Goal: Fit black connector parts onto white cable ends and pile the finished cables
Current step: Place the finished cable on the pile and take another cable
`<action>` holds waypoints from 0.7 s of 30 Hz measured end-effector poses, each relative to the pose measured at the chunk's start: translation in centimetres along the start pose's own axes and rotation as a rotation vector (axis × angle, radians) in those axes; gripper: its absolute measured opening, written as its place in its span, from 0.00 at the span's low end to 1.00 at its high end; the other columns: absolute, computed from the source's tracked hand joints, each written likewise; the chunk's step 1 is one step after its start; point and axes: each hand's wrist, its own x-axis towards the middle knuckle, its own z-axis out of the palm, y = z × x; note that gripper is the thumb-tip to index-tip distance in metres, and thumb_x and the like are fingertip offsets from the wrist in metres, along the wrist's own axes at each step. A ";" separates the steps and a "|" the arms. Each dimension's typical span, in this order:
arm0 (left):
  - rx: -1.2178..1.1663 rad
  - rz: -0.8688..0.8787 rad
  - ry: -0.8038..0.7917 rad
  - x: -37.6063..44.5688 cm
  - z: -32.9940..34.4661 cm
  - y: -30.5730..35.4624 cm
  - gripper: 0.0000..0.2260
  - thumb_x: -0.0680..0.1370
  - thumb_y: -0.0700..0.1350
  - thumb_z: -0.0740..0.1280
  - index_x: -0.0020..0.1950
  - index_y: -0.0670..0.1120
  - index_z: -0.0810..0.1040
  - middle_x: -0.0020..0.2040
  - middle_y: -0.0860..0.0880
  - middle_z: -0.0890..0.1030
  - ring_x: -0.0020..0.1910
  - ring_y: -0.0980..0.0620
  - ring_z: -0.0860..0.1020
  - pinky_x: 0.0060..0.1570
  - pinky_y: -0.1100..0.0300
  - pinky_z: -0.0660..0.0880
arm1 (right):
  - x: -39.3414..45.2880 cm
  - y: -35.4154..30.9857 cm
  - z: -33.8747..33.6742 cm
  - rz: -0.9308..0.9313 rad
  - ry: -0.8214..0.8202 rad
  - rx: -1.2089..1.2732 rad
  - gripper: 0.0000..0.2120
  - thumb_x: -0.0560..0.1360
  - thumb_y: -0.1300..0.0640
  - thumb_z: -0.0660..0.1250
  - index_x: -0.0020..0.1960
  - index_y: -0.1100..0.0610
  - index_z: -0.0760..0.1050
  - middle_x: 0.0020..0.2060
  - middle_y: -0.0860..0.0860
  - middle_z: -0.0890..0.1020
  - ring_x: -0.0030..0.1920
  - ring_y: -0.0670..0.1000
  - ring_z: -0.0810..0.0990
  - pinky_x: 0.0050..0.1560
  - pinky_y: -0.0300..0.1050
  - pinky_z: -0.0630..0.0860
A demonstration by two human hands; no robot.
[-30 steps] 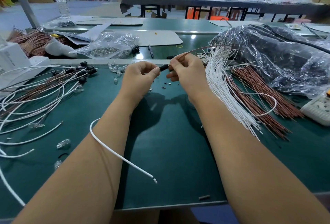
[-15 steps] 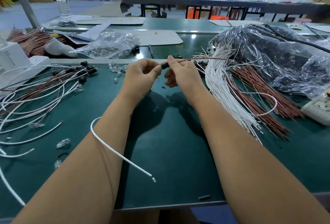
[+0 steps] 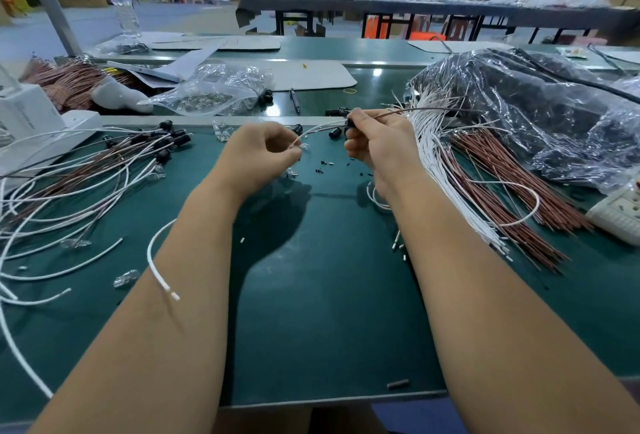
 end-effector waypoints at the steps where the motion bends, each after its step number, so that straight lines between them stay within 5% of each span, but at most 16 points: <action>1: -0.018 0.011 -0.001 0.0 0.3 0.2 0.06 0.74 0.42 0.73 0.51 0.48 0.80 0.38 0.50 0.80 0.35 0.58 0.75 0.38 0.69 0.72 | -0.1 0.1 0.2 0.010 -0.032 -0.015 0.06 0.78 0.60 0.66 0.44 0.60 0.76 0.30 0.53 0.78 0.26 0.47 0.76 0.31 0.39 0.76; 7: 0.033 0.080 -0.004 0.0 1.0 0.9 0.08 0.77 0.44 0.70 0.42 0.40 0.82 0.34 0.37 0.79 0.30 0.53 0.68 0.30 0.63 0.65 | -0.7 0.5 1.4 0.006 -0.167 -0.081 0.06 0.78 0.61 0.67 0.43 0.59 0.77 0.28 0.50 0.79 0.25 0.46 0.77 0.29 0.38 0.75; 14: 0.022 -0.091 0.024 0.0 -1.3 -0.1 0.07 0.73 0.43 0.71 0.38 0.41 0.80 0.21 0.56 0.67 0.22 0.59 0.63 0.24 0.71 0.62 | -0.3 0.0 0.4 0.008 -0.032 0.073 0.05 0.78 0.61 0.67 0.44 0.61 0.78 0.30 0.52 0.79 0.27 0.46 0.76 0.31 0.39 0.76; 21: 0.205 -0.139 0.093 -0.1 -2.8 -1.1 0.11 0.70 0.45 0.68 0.32 0.39 0.73 0.25 0.50 0.68 0.25 0.54 0.65 0.30 0.65 0.66 | -0.3 -0.1 0.2 0.018 0.074 0.195 0.06 0.78 0.61 0.67 0.43 0.60 0.77 0.28 0.50 0.78 0.26 0.45 0.75 0.30 0.38 0.75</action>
